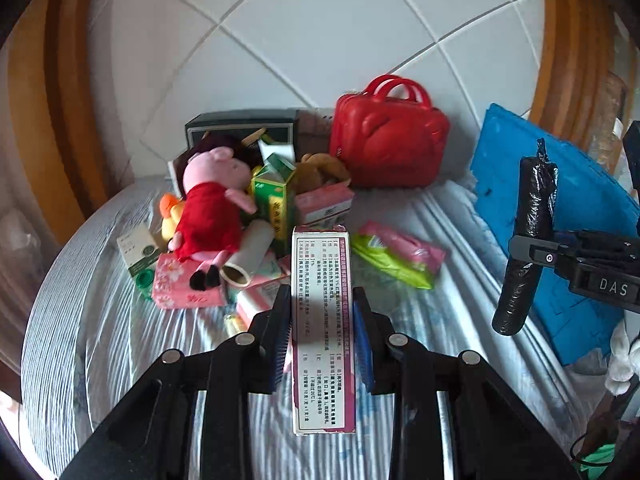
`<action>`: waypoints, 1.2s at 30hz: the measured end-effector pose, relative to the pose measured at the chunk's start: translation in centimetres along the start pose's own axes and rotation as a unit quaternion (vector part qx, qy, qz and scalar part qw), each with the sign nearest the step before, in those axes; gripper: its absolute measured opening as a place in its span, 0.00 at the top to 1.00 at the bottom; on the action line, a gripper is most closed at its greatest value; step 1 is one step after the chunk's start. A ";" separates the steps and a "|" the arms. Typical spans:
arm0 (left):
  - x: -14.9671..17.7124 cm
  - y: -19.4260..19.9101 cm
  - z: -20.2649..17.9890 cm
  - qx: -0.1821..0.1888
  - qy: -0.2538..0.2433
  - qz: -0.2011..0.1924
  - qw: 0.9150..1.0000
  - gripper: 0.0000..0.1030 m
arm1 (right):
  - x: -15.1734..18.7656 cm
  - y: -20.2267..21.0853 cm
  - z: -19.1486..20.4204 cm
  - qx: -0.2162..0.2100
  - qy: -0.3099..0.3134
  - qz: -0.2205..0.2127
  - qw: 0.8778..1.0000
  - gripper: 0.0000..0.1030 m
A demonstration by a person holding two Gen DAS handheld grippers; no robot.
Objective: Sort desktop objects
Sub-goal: 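Carry the medicine box and black bag roll into the blue bin and release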
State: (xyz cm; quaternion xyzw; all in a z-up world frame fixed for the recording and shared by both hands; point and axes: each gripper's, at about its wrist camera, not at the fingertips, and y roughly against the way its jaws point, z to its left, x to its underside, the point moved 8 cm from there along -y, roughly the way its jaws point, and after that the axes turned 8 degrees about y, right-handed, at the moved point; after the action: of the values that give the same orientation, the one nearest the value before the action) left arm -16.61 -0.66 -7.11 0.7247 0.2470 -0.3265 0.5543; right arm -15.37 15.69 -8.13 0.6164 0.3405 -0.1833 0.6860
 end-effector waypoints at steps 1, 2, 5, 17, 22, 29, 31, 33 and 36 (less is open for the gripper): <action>-0.4 0.4 -1.1 0.007 -0.005 -0.007 1.000 0.73 | -0.1 1.7 -0.7 0.009 -0.004 -0.013 1.000 0.65; -0.9 1.0 -2.7 0.018 -0.012 -0.015 1.000 0.73 | 0.1 3.2 -1.0 0.015 -0.006 -0.021 1.000 0.65; -2.0 2.6 -7.0 0.044 -0.032 -0.034 0.998 0.73 | 0.0 6.5 -2.9 0.036 -0.015 -0.053 0.998 0.65; -3.9 7.1 -27.4 0.145 -0.126 -0.089 0.977 0.73 | 1.4 22.7 -14.3 0.121 -0.072 -0.171 0.975 0.65; -4.3 7.8 -36.5 0.182 -0.153 -0.095 0.967 0.73 | 2.9 28.0 -20.7 0.188 -0.085 -0.183 0.961 0.65; -3.3 6.4 -47.8 0.206 -0.173 -0.064 0.961 0.73 | 7.2 29.9 -30.1 0.255 -0.108 -0.130 0.952 0.65; -2.8 5.3 -50.2 0.208 -0.181 -0.044 0.960 0.73 | 8.8 29.3 -32.1 0.258 -0.115 -0.105 0.953 0.65; -2.3 4.0 -52.6 0.203 -0.189 -0.026 0.960 0.73 | 10.2 28.3 -34.0 0.258 -0.122 -0.083 0.955 0.65; -1.5 2.5 -54.7 0.203 -0.194 0.000 0.960 0.73 | 11.9 27.1 -36.1 0.257 -0.134 -0.055 0.956 0.65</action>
State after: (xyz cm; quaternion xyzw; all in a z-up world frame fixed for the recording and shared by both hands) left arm -4.88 51.45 5.07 0.7447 0.0630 -0.5045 0.4324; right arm 2.45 57.46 2.89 0.7218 0.2205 -0.3829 0.5327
